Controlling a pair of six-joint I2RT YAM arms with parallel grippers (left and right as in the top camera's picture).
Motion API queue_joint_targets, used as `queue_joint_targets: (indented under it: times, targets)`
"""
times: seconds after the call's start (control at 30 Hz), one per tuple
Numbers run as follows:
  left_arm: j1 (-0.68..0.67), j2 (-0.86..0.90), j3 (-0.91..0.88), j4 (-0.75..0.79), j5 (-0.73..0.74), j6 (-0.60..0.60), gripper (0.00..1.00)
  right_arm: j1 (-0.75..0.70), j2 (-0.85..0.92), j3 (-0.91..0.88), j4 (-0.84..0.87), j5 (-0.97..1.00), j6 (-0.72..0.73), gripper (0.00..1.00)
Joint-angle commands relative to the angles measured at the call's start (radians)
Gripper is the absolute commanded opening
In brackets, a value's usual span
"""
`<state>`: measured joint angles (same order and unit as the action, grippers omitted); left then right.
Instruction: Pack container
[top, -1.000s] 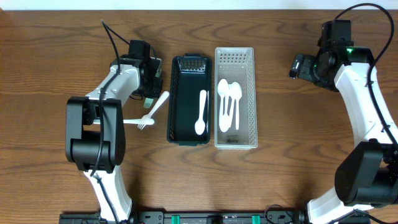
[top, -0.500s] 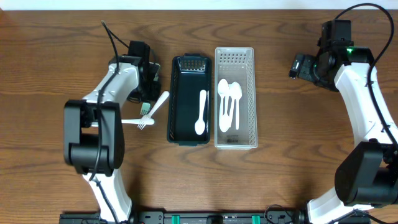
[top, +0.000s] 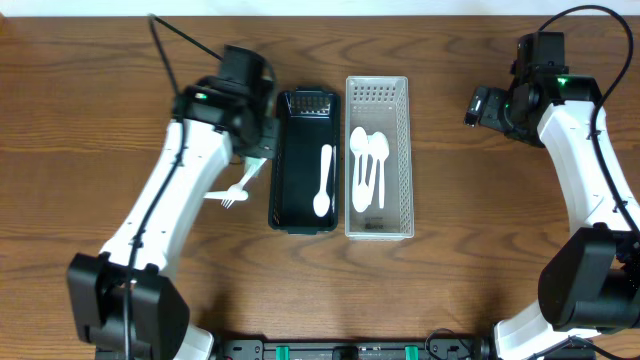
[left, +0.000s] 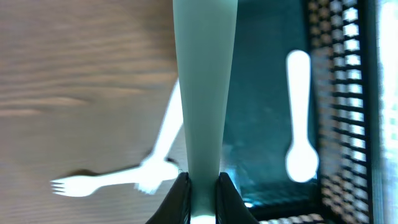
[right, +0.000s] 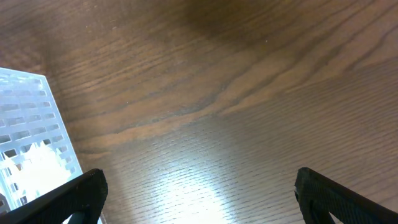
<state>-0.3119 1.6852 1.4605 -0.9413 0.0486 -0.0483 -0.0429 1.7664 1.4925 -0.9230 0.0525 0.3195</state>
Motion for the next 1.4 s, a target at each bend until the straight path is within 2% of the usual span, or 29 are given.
queue_joint_targets:
  times: [0.0,0.17,0.27,0.3,0.4,0.47,0.5,0.7,0.9,1.07,1.13,1.37]
  targets:
    - [-0.061,0.044,-0.041,0.006,0.008,-0.142,0.06,-0.005,-0.01,0.016,-0.001,-0.001,-0.002,0.99]
    - [-0.12,0.1,-0.052,0.019,0.007,-0.145,0.08,-0.005,-0.01,0.016,-0.001,0.0,-0.002,0.99]
    - [-0.122,0.112,-0.052,0.036,-0.002,-0.144,0.38,-0.005,-0.01,0.016,-0.001,-0.001,-0.002,0.99]
    - [-0.12,0.112,-0.052,0.041,-0.017,-0.143,0.42,-0.005,-0.01,0.016,-0.001,0.0,-0.002,0.99]
    - [-0.104,0.1,-0.048,0.024,-0.063,-0.098,0.47,-0.005,-0.01,0.016,-0.001,-0.001,-0.002,0.99]
    - [-0.085,0.079,-0.048,0.01,-0.09,-0.071,0.61,-0.005,-0.01,0.016,-0.001,0.0,-0.002,0.99]
    - [-0.076,0.07,-0.048,0.006,-0.095,-0.058,0.65,-0.005,-0.01,0.016,-0.001,0.0,-0.002,0.99]
    - [0.026,0.043,-0.049,-0.035,-0.095,-0.013,0.65,-0.005,-0.01,0.016,-0.001,-0.001,-0.002,0.99]
    - [0.146,0.071,-0.052,-0.038,-0.093,0.185,0.65,-0.005,-0.01,0.016,-0.001,0.0,-0.002,0.99]
    - [0.192,0.145,-0.053,-0.01,0.024,0.379,0.65,-0.005,-0.01,0.016,-0.001,-0.001,-0.002,0.99]
    - [0.192,0.189,-0.053,0.005,0.034,0.42,0.65,-0.005,-0.01,0.016,-0.001,-0.001,-0.002,0.99]
    - [0.189,0.324,-0.052,0.055,0.034,0.436,0.58,-0.005,-0.01,0.016,-0.001,0.0,-0.002,0.99]
